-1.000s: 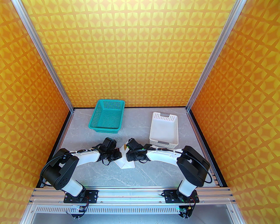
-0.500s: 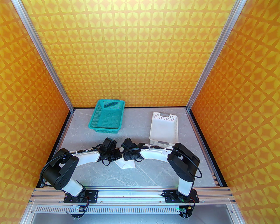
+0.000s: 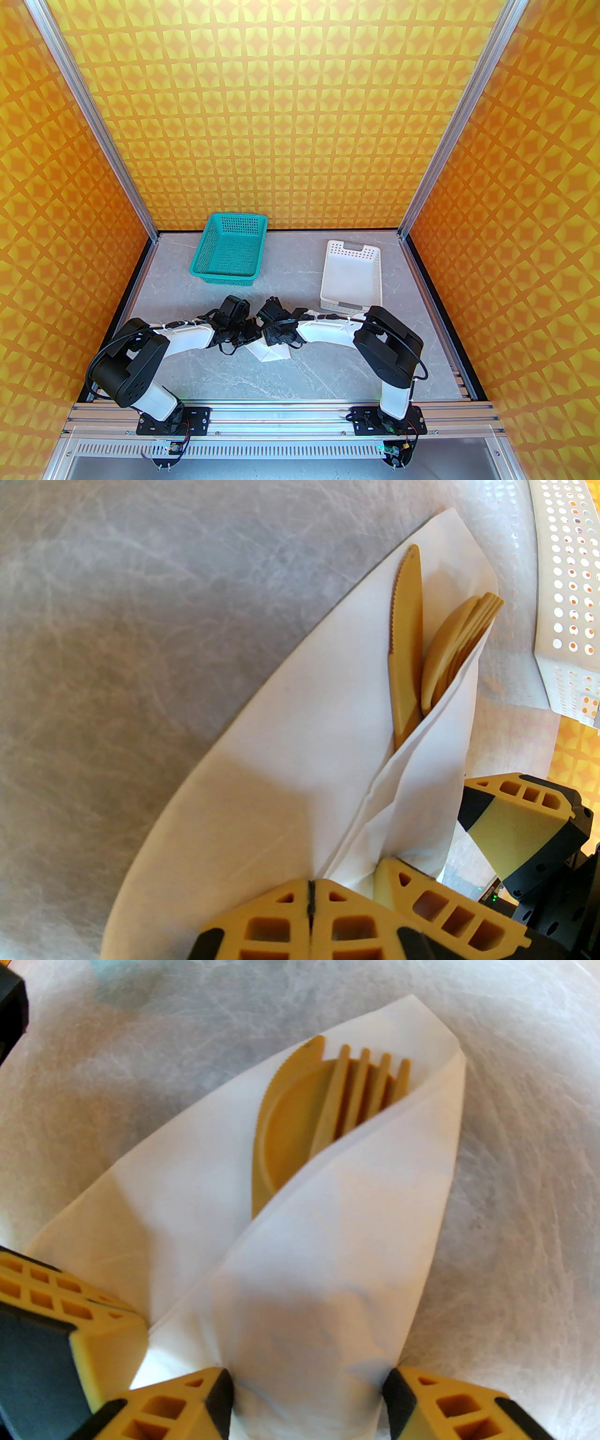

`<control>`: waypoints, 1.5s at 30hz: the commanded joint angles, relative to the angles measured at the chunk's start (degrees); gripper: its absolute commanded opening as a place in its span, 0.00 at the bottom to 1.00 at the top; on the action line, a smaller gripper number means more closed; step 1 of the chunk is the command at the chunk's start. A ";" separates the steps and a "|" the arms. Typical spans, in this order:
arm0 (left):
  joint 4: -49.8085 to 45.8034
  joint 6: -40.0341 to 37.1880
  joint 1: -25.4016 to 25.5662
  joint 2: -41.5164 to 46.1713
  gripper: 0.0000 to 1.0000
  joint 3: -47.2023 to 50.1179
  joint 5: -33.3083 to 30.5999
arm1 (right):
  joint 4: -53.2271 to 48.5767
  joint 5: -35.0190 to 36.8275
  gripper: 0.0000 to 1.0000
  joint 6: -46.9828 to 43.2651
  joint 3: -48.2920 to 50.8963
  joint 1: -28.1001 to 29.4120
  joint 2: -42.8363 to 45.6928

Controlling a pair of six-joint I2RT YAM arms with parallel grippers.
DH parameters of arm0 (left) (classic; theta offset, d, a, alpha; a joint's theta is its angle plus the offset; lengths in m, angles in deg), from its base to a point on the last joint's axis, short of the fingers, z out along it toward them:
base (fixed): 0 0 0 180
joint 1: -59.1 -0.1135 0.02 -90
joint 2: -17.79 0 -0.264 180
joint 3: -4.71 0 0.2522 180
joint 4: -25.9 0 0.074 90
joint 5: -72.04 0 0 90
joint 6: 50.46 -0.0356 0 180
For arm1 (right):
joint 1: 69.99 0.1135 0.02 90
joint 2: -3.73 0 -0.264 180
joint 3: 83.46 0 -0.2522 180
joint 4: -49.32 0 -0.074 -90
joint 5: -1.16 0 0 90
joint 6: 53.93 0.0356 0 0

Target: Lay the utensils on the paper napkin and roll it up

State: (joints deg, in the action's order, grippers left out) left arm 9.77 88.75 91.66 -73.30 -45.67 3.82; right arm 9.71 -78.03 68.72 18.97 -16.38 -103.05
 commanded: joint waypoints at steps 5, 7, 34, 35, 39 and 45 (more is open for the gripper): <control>-2.76 -0.55 0.31 -0.21 0.00 0.84 -1.92 | -8.02 4.92 0.59 -0.47 1.87 -1.62 -0.05; -2.74 -0.56 0.23 -0.20 0.00 0.78 -1.95 | -7.58 4.34 0.58 -0.57 2.27 -1.66 0.22; -3.55 -0.47 0.36 3.20 0.00 0.14 -2.01 | -3.06 -4.79 0.58 -0.22 1.77 -1.78 -0.38; -3.94 -0.60 0.32 3.73 0.00 -0.02 -2.01 | -2.78 -5.04 0.58 -0.04 1.83 -1.80 -0.45; -4.73 -0.52 0.32 5.96 0.01 -0.12 -2.01 | -1.91 -6.12 0.59 0.66 1.46 -1.78 -1.19; -1.79 2.31 0.31 7.55 0.10 1.92 1.43 | -1.75 -6.24 0.58 1.03 1.63 -1.78 -1.41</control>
State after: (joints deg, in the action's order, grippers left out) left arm 6.91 89.29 91.79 -66.48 -45.30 3.19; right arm 5.76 -80.46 68.76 19.84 -18.07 -101.52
